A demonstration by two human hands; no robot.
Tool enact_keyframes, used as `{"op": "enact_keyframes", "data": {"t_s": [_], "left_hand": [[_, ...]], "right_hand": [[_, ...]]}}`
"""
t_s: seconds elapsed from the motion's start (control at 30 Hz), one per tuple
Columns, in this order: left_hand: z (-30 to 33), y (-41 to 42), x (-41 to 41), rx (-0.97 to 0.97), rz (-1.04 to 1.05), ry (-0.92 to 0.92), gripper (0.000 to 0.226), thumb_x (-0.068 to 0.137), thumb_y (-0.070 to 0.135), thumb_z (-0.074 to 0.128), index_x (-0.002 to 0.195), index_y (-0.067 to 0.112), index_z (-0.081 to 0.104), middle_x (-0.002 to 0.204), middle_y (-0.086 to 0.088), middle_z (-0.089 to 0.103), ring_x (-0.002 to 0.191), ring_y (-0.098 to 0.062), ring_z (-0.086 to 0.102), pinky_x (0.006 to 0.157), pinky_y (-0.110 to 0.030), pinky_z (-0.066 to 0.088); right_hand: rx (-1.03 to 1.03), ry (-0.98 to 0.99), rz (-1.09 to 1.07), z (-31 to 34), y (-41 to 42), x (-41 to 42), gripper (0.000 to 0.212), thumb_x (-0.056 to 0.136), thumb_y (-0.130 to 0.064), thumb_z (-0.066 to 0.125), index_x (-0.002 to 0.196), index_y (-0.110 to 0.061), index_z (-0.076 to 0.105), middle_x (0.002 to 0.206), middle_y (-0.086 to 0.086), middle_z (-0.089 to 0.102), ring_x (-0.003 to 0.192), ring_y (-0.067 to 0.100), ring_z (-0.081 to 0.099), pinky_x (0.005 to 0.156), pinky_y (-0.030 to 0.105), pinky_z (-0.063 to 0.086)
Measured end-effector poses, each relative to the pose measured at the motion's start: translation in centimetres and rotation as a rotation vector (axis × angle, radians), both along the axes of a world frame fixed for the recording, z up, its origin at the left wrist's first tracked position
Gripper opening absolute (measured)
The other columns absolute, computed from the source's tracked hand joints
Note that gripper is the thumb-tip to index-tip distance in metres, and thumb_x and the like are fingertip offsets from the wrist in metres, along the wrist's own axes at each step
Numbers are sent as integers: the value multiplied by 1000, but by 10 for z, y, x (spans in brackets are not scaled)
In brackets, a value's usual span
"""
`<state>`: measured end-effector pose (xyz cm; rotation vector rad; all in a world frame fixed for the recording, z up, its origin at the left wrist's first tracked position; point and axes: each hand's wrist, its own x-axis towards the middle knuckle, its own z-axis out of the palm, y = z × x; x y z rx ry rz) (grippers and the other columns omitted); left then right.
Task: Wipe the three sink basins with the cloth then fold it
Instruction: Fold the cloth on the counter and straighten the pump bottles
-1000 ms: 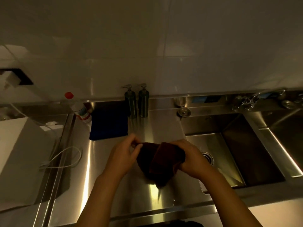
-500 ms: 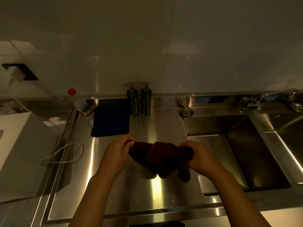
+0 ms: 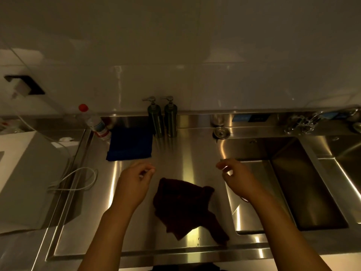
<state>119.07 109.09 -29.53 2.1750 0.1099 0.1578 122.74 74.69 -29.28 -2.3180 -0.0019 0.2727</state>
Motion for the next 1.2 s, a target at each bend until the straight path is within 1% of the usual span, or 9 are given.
{"op": "enact_keyframes", "data": {"t_s": [0.2, 0.3, 0.4, 0.47, 0.57, 0.67, 0.87, 1.0, 1.2], "left_hand": [[-57, -34, -9, 117, -223, 310, 23, 98, 26, 68, 91, 48, 66, 102, 17, 64, 91, -2, 63, 82, -24, 51], [-93, -49, -29, 266, -348, 412, 20, 96, 32, 69, 113, 42, 68, 112, 20, 57, 100, -3, 61, 81, -16, 44], [-120, -56, -47, 335, -392, 459, 39, 97, 36, 68, 135, 36, 61, 131, 16, 52, 115, -5, 54, 85, -12, 40], [-129, -59, -54, 377, -421, 465, 42, 98, 37, 66, 140, 34, 59, 138, 12, 50, 123, -9, 52, 93, -18, 44], [-135, -64, -61, 449, -497, 489, 40, 98, 38, 66, 137, 30, 61, 140, 8, 48, 126, -13, 49, 101, -26, 47], [-138, -68, -63, 510, -519, 476, 32, 99, 32, 62, 130, 27, 64, 139, 6, 48, 125, -15, 48, 101, -29, 47], [-140, -65, -69, 572, -538, 420, 24, 106, 22, 49, 118, 17, 68, 132, 2, 53, 118, -15, 49, 90, -25, 44], [-138, -53, -85, 510, -631, 526, 15, 100, 19, 54, 106, 18, 67, 110, 6, 55, 103, -12, 54, 72, -20, 36], [-134, -36, -108, 438, -627, 623, 13, 95, 32, 59, 103, 24, 67, 107, 7, 61, 108, -15, 60, 83, -26, 42]], "right_hand": [[-110, 225, 179, -38, 16, -15, 34, 87, 4, 64, 108, -21, 73, 104, -7, 67, 87, 5, 63, 67, 6, 46], [-164, 326, 267, -69, 25, -35, 32, 88, -6, 67, 117, -20, 70, 113, -6, 63, 95, 3, 60, 72, 6, 45], [-197, 356, 330, -98, 35, -51, 32, 89, -21, 70, 121, -24, 65, 122, -5, 58, 109, 12, 59, 89, 20, 49], [-206, 342, 343, -112, 43, -59, 34, 88, -27, 72, 121, -28, 64, 122, -8, 57, 107, 10, 58, 83, 16, 44], [-243, 288, 350, -127, 52, -65, 34, 87, -33, 73, 119, -32, 62, 120, -12, 57, 108, 11, 60, 76, 13, 37], [-272, 224, 344, -135, 55, -66, 40, 89, -34, 71, 127, -32, 57, 125, -10, 58, 113, 12, 59, 86, 17, 39], [-364, 131, 444, -142, 55, -67, 18, 96, -30, 58, 111, -27, 68, 113, -6, 62, 104, 15, 63, 78, 16, 35], [-383, 162, 537, -147, 49, -73, 18, 98, -30, 57, 108, -24, 70, 111, -4, 64, 101, 14, 63, 82, 19, 43], [-351, 187, 577, -146, 46, -85, 20, 97, -34, 59, 110, -26, 71, 114, -5, 66, 103, 14, 63, 84, 21, 46]]}}
